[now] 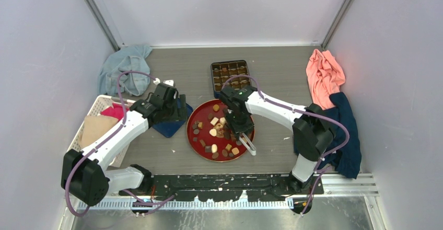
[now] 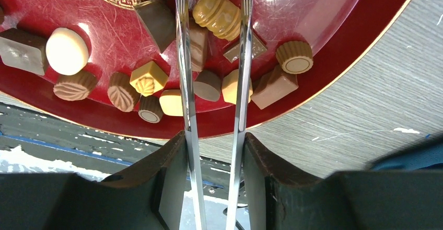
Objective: Pack the chocolate
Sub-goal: Pick up the fake chocolate from the plate.
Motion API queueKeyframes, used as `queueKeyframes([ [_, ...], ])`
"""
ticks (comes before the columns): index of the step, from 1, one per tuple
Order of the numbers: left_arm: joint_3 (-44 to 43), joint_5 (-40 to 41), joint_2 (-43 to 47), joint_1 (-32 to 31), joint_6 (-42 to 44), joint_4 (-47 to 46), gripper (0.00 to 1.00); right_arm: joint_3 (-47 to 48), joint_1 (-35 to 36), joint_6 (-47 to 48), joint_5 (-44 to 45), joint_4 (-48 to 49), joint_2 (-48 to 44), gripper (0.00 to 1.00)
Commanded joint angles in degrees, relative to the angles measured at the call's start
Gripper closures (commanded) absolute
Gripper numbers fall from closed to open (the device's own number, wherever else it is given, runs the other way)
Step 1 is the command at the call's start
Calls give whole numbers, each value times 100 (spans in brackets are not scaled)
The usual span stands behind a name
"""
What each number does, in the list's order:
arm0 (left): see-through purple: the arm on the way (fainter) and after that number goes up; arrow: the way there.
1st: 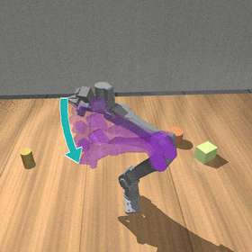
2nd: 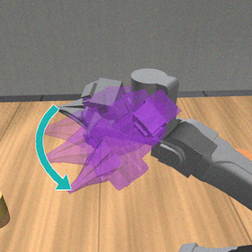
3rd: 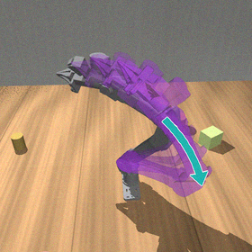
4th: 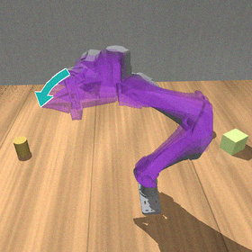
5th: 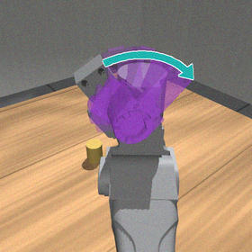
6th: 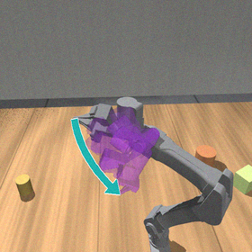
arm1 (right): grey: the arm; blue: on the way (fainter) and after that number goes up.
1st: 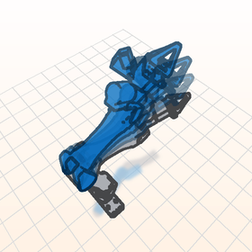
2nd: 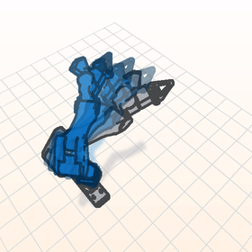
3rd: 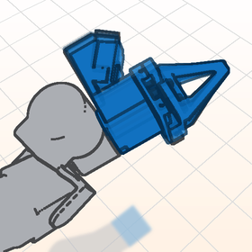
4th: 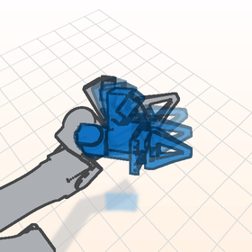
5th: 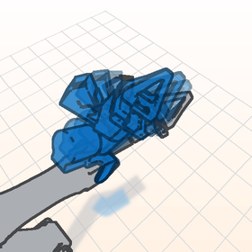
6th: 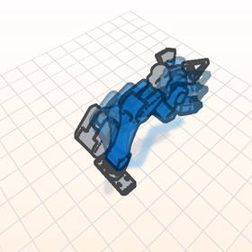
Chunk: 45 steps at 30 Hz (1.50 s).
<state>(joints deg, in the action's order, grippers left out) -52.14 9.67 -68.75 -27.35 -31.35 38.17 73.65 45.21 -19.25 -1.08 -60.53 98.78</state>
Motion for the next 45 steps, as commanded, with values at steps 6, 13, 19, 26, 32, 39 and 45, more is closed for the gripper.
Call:
queueKeyframes([
  [6,-33,149,117,11,-81,-85,15,493,143,365,86,-306,58,54],
  [13,-33,166,72,11,-87,-94,15,616,236,525,-1,-379,177,54],
  [19,-50,175,33,11,-91,-93,15,834,239,544,91,-350,389,53],
  [26,-33,244,102,11,-88,-57,15,1094,243,525,312,-341,663,52],
  [32,0,268,128,11,-86,-42,15,1225,240,569,332,-324,828,51],
  [39,20,281,168,11,-75,-38,15,1170,240,548,240,-278,816,53],
  [45,20,255,160,11,-89,-47,15,1108,242,515,256,-257,732,65],
])
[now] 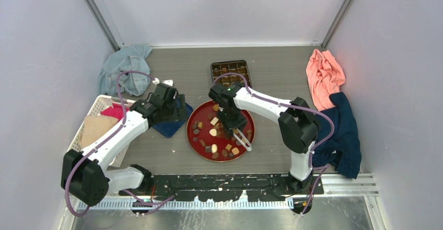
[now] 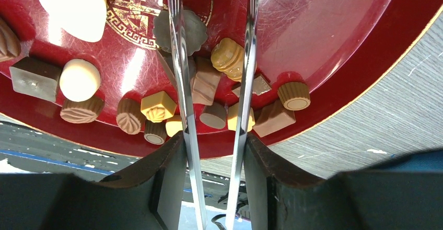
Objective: Pack the chocolate
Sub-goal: Pick up the fake chocolate from the plate, then place the fake chocolate in the packing box.
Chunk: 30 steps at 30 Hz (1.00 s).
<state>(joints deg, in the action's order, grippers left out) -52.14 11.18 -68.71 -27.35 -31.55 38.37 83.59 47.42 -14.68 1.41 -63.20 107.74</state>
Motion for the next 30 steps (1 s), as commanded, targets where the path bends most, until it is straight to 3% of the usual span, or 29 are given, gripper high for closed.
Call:
queueKeyframes([
  [1,24,104,164,11,-64,-66,15,120,22,56,19,3,-184,66],
  [13,-15,104,143,11,-45,-82,15,159,-7,-37,237,-134,-743,78],
  [30,6,112,181,11,-24,-84,15,79,-58,-276,218,-145,-1069,79],
])
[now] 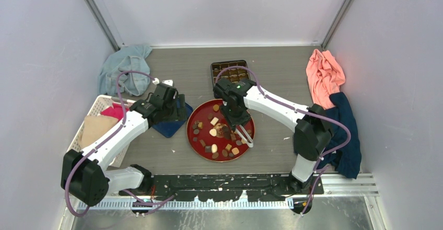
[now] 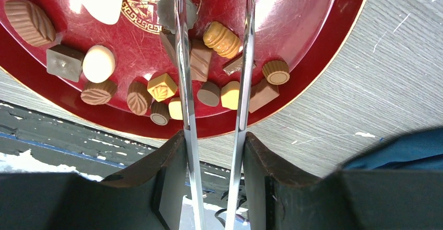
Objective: Pack the chocolate
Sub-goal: Place the fake chocolate in the packing box.
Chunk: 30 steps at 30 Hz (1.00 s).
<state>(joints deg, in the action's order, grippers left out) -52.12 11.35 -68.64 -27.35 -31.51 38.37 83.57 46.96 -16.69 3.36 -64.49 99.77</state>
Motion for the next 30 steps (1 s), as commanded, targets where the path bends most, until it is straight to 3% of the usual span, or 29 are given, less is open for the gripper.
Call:
queueKeyframes([
  [1,12,103,183,11,-37,-86,15,81,-16,-85,27,-11,-285,79],
  [20,70,22,211,15,-162,-146,15,274,-70,-165,306,9,-457,79],
  [30,-12,119,247,20,-90,-42,15,934,-733,-145,266,364,-231,79],
])
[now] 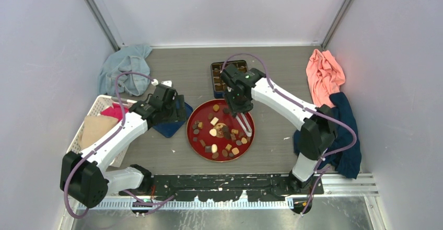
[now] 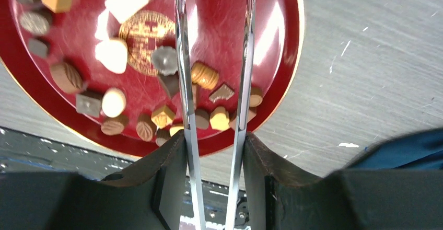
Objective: Pack the chocolate
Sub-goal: Place the fake chocolate in the packing box.
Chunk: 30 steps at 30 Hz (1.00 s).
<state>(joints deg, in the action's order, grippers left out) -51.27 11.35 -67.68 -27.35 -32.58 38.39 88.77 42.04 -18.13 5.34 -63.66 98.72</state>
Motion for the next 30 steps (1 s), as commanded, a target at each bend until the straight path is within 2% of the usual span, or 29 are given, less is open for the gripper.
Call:
queueKeyframes([
  [1,-102,140,176,27,20,-34,15,496,-348,14,48,302,-69,79],
  [13,-148,104,232,46,78,24,15,1805,-1273,372,-179,556,1123,78],
  [24,-147,112,287,63,98,114,15,3127,-1631,519,-179,451,2407,79],
  [30,-107,152,381,64,87,202,15,3319,-1745,600,-77,521,2686,79],
])
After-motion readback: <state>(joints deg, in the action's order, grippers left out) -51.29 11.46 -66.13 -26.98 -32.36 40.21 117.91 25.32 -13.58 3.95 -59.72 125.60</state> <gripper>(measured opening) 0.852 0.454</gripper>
